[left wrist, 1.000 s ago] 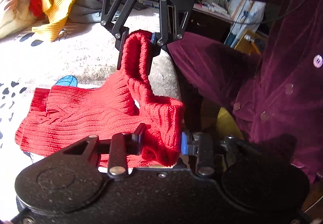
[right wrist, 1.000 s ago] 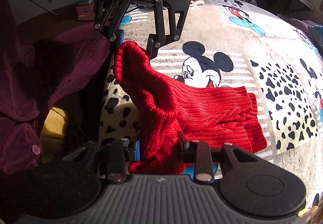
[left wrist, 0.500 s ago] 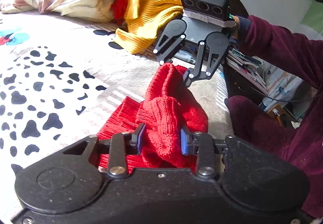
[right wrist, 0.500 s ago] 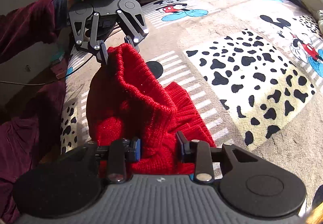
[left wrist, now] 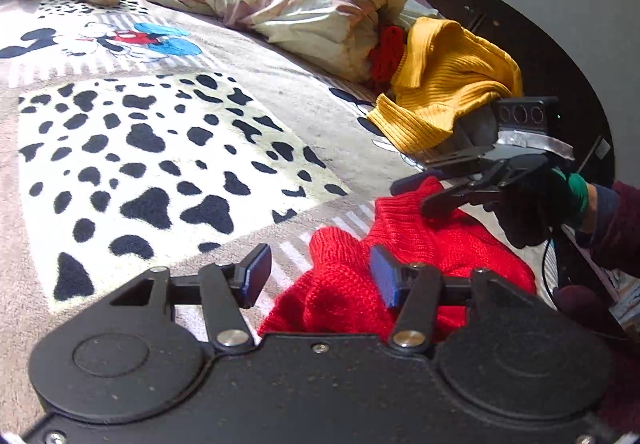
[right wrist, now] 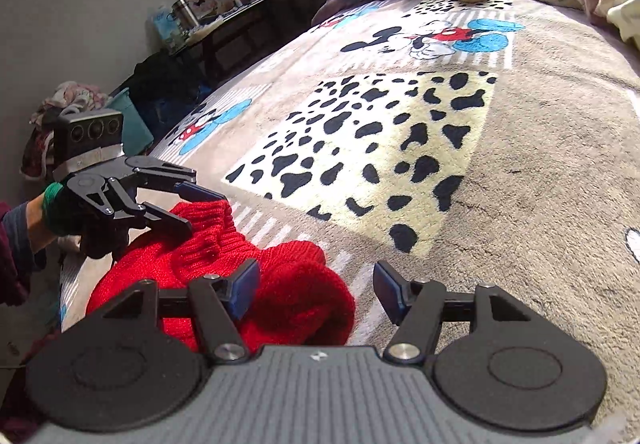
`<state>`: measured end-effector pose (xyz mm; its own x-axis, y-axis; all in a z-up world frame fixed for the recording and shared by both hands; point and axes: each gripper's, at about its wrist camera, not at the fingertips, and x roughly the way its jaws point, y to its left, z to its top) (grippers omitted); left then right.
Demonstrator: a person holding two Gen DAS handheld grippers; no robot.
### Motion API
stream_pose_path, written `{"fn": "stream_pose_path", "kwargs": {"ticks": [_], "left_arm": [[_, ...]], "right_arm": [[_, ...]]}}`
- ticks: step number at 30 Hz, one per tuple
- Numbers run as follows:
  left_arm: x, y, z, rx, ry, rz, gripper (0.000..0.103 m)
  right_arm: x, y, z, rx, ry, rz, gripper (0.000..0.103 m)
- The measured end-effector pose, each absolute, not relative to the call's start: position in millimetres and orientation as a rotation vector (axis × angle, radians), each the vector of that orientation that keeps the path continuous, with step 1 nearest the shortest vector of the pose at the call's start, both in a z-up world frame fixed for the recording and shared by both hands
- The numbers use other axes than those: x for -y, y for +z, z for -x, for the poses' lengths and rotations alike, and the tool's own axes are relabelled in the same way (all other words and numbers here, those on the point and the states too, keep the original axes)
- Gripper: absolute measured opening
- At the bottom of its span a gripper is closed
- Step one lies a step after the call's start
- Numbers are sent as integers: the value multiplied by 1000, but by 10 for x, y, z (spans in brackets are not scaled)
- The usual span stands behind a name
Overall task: Fold clothes
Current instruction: 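Grasp the folded red sweater with the left tool while the right tool grasps it too, then lift the folded red sweater with both tools and hold it up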
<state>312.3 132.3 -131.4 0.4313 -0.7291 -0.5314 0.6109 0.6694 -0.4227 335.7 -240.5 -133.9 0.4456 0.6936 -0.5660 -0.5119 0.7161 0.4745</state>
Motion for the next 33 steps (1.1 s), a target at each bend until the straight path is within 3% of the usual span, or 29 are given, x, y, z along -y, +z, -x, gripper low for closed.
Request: {"fn": "stream_pose_path", "kwargs": {"ticks": [6, 9, 10, 12, 13, 14, 15, 16, 19, 21, 23, 26, 28, 30, 31, 32, 33], "left_arm": [[-1654, -1221, -2372, -570, -514, 496, 57], [-1512, -1210, -2023, -545, -466, 617, 66], [-1401, -1212, -2002, -554, -442, 621, 66], [-1137, -1248, -2094, -599, -413, 555, 66], [-1038, -1309, -2185, -629, -371, 529, 63], [-963, -1369, -2267, -652, -347, 521, 43], [-992, -1425, -2314, -649, -396, 589, 28], [-1022, -1481, -2361, -645, -445, 657, 21], [-1206, -1647, -2436, -606, -684, 894, 19], [-1344, -1919, -2539, -691, -632, 980, 18], [-1487, -2183, -2574, -740, -572, 1079, 19], [-1419, -2037, -2552, -734, -549, 1006, 18], [-1384, -1994, -2568, -741, -522, 1012, 20], [-1374, -1901, -2541, -734, -494, 1001, 23], [-1374, -1799, -2492, -721, -473, 970, 36], [-1374, -1682, -2426, -701, -447, 921, 59], [-1372, -1544, -2324, -668, -409, 847, 64]], "right_arm": [[2660, -1267, -2525, -632, 535, -495, 74], [2506, -1278, -2229, -569, 481, -454, 75], [2439, -1307, -2219, -567, 480, -443, 74], [2301, -1407, -2330, -609, 521, -447, 62], [2231, -1461, -2394, -633, 545, -450, 52], [2201, -1525, -2459, -660, 564, -471, 40], [2185, -1593, -2523, -688, 582, -498, 35], [2248, -1640, -2546, -689, 614, -590, 33], [2482, -1771, -2558, -662, 726, -886, 30], [2562, -2015, -2601, -733, 704, -989, 30], [2614, -2214, -2625, -782, 681, -1072, 23], [2606, -2267, -2592, -765, 674, -1113, 23], [2583, -2232, -2598, -776, 645, -1124, 24], [2573, -2065, -2562, -760, 599, -1072, 32], [2564, -1936, -2517, -741, 580, -1008, 46], [2556, -1810, -2459, -719, 554, -940, 65], [2550, -1685, -2398, -696, 525, -873, 73]]}}
